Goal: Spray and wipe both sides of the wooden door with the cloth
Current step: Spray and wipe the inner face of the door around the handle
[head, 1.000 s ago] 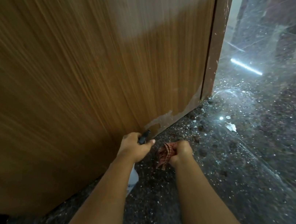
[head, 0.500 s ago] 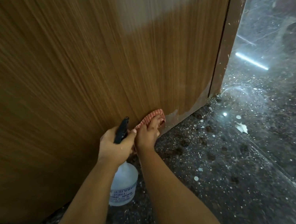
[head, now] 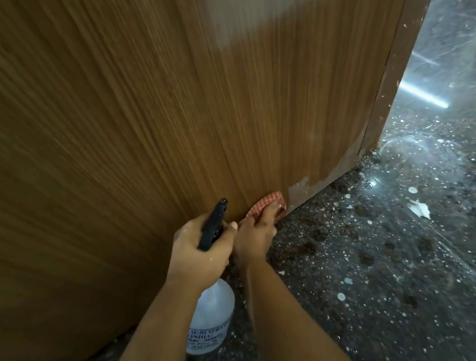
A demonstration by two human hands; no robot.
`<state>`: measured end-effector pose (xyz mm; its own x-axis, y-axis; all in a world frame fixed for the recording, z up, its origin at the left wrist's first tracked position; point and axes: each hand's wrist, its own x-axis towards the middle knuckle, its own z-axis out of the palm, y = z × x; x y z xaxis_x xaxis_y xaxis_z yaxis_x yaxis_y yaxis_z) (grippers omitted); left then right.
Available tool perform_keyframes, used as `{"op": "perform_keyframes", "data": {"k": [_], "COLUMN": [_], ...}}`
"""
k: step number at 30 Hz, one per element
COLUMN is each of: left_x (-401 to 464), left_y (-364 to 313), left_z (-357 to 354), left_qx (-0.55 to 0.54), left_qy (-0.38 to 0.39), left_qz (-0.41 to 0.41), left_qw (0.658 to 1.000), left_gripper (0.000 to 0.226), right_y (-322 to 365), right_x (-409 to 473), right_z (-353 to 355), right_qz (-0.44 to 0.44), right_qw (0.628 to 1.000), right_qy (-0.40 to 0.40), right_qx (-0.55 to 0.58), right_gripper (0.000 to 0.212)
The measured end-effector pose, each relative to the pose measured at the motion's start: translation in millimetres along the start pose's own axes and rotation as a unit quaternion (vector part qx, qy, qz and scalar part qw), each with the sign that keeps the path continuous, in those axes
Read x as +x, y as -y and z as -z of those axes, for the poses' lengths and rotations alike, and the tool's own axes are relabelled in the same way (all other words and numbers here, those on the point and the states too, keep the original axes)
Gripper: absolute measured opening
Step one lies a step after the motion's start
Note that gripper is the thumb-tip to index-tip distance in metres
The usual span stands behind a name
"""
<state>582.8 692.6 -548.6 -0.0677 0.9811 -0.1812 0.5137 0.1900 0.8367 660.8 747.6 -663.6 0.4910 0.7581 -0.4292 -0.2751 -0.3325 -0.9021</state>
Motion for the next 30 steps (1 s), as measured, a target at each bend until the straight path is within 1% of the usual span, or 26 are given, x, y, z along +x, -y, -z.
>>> {"op": "perform_keyframes", "data": {"k": [2, 3, 6, 8, 9, 11, 13, 15, 18, 19, 21, 24, 26, 27, 28, 30], "left_x": [-2, -2, -1, -2, -3, -6, -8, -10, -13, -14, -16, -20, -22, -22, -22, -23], "left_y": [3, 3, 4, 4, 4, 5, 7, 9, 10, 11, 10, 11, 11, 11, 11, 11], "left_z": [1, 1, 3, 5, 5, 5, 5, 6, 8, 9, 10, 11, 13, 14, 16, 17], "left_qx": [-0.004, -0.005, -0.015, -0.023, -0.027, -0.039, -0.051, -0.055, -0.052, -0.047, -0.041, -0.048, -0.055, -0.055, -0.056, -0.055], "left_qy": [0.003, 0.003, 0.006, 0.007, 0.004, -0.002, -0.008, -0.008, 0.003, 0.004, 0.005, 0.005, 0.003, 0.002, 0.001, 0.000], "left_qz": [0.001, 0.002, 0.002, 0.003, 0.002, 0.003, 0.007, 0.012, 0.012, 0.011, 0.008, 0.007, 0.007, 0.008, 0.007, 0.009], "left_qw": [1.000, 1.000, 1.000, 1.000, 1.000, 0.999, 0.999, 0.998, 0.999, 0.999, 0.999, 0.999, 0.998, 0.998, 0.998, 0.998], "left_gripper": [0.017, 0.017, 0.019, 0.019, 0.020, 0.019, 0.016, 0.015, 0.015, 0.015, 0.016, 0.016, 0.016, 0.016, 0.015, 0.015], "right_y": [5, 6, 7, 0, -1, -3, 2, 9, 14, 17, 18, 15, 16, 20, 23, 34], "right_x": [24, 36, 52, 46, 36, 18, 6, 12, 39, 46, 57, 65, 69, 69, 69, 65], "right_z": [11, 16, 25, 23, 20, 11, 5, 6, 18, 24, 35, 43, 51, 53, 54, 53], "right_qz": [0.008, -0.010, -0.116, -0.167, -0.179, -0.163, -0.117, -0.070, -0.044, -0.045, -0.073, -0.155, -0.180, -0.195, -0.193, -0.121], "right_qw": [1.000, 0.999, 0.991, 0.981, 0.977, 0.977, 0.985, 0.993, 0.997, 0.998, 0.997, 0.981, 0.967, 0.958, 0.953, 0.966], "right_qy": [-0.017, -0.026, -0.018, 0.000, 0.011, 0.029, 0.029, 0.004, -0.021, -0.021, -0.019, -0.021, -0.073, -0.102, -0.129, -0.163], "right_qx": [0.007, 0.017, 0.067, 0.097, 0.116, 0.134, 0.123, 0.092, 0.064, 0.048, 0.033, 0.117, 0.163, 0.184, 0.194, 0.163], "right_gripper": [0.068, 0.066, 0.064, 0.061, 0.059, 0.061, 0.066, 0.067, 0.067, 0.066, 0.064, 0.055, 0.048, 0.048, 0.048, 0.056]}}
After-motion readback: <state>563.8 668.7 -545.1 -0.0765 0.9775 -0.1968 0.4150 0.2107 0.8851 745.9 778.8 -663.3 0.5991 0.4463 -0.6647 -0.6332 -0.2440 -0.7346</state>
